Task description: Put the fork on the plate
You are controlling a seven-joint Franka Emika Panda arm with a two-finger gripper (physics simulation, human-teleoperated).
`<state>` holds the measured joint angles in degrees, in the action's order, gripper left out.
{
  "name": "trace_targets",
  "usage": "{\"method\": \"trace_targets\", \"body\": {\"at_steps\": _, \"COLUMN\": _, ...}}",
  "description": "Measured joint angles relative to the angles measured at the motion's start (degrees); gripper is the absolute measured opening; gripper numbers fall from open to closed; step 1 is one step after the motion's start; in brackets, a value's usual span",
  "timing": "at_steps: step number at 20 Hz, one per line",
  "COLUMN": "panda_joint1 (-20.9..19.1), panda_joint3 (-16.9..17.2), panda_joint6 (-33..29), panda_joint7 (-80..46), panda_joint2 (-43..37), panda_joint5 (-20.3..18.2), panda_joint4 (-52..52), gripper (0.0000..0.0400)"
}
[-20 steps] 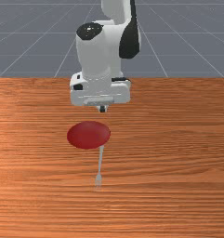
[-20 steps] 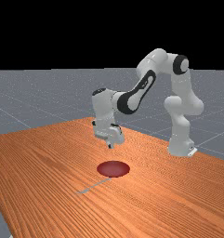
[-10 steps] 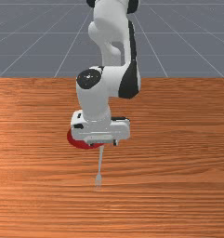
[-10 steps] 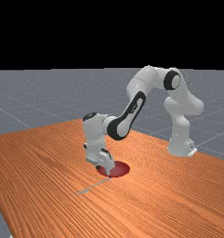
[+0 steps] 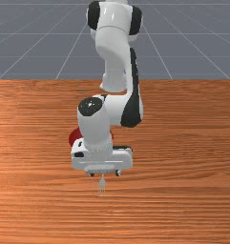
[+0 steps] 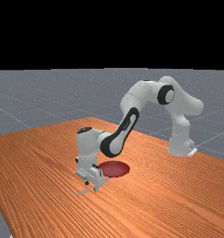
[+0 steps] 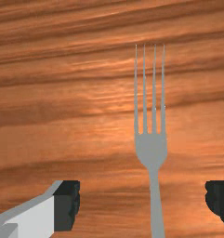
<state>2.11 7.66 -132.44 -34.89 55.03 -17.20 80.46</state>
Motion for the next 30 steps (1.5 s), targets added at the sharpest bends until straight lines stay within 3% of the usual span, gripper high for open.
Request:
{"method": "trace_targets", "body": {"at_steps": 5, "panda_joint1": -0.64, "panda_joint3": 0.31, "panda_joint6": 3.01, "panda_joint7": -0.58, "panda_joint2": 3.32, "panda_joint5": 0.62, "panda_joint4": -6.45, "gripper": 0.0400}}
{"method": "trace_targets", "body": {"at_steps": 6, "panda_joint1": -0.59, "panda_joint3": 0.45, "panda_joint6": 3.16, "panda_joint7": -0.61, "panda_joint2": 3.50, "panda_joint5": 0.82, "panda_joint4": -6.68, "gripper": 0.0243}}
{"method": "trace_targets", "body": {"at_steps": 7, "panda_joint1": -0.54, "panda_joint3": 0.53, "panda_joint6": 3.25, "panda_joint7": -0.62, "panda_joint2": 3.62, "panda_joint5": 0.95, "panda_joint4": -6.74, "gripper": 0.0148}}
{"method": "trace_targets", "body": {"at_steps": 8, "panda_joint1": -0.48, "panda_joint3": 0.60, "panda_joint6": 3.31, "panda_joint7": -0.72, "panda_joint2": 3.69, "panda_joint5": 1.01, "panda_joint4": -6.73, "gripper": 0.0093}}
{"method": "trace_targets", "body": {"at_steps": 17, "panda_joint1": 0.75, "panda_joint3": 2.01, "panda_joint6": 3.88, "panda_joint7": -3.94, "panda_joint2": 3.11, "panda_joint5": 1.58, "panda_joint4": -6.44, "gripper": 0.0086}}
{"method": "trace_targets", "body": {"at_steps": 21, "panda_joint1": 1.10, "panda_joint3": 3.16, "panda_joint6": 9.76, "panda_joint7": -4.51, "panda_joint2": -4.04, "panda_joint5": 2.65, "panda_joint4": -5.49, "gripper": 0.0086}}
{"method": "trace_targets", "body": {"at_steps": 25, "panda_joint1": 1.83, "panda_joint3": 4.09, "panda_joint6": 10.67, "panda_joint7": -4.19, "panda_joint2": -11.09, "panda_joint5": 3.48, "panda_joint4": 2.16, "gripper": 0.0086}}
{"method": "trace_targets", "body": {"at_steps": 27, "panda_joint1": 2.82, "panda_joint3": 4.59, "panda_joint6": 7.02, "panda_joint7": -3.69, "panda_joint2": -13.98, "panda_joint5": 3.97, "panda_joint4": 12.09, "gripper": 0.0086}}
{"method": "trace_targets", "body": {"at_steps": 30, "panda_joint1": 2.92, "panda_joint3": 6.14, "panda_joint6": -3.80, "panda_joint7": -0.85, "panda_joint2": -18.36, "panda_joint5": 4.62, "panda_joint4": 30.02, "gripper": 0.0086}}
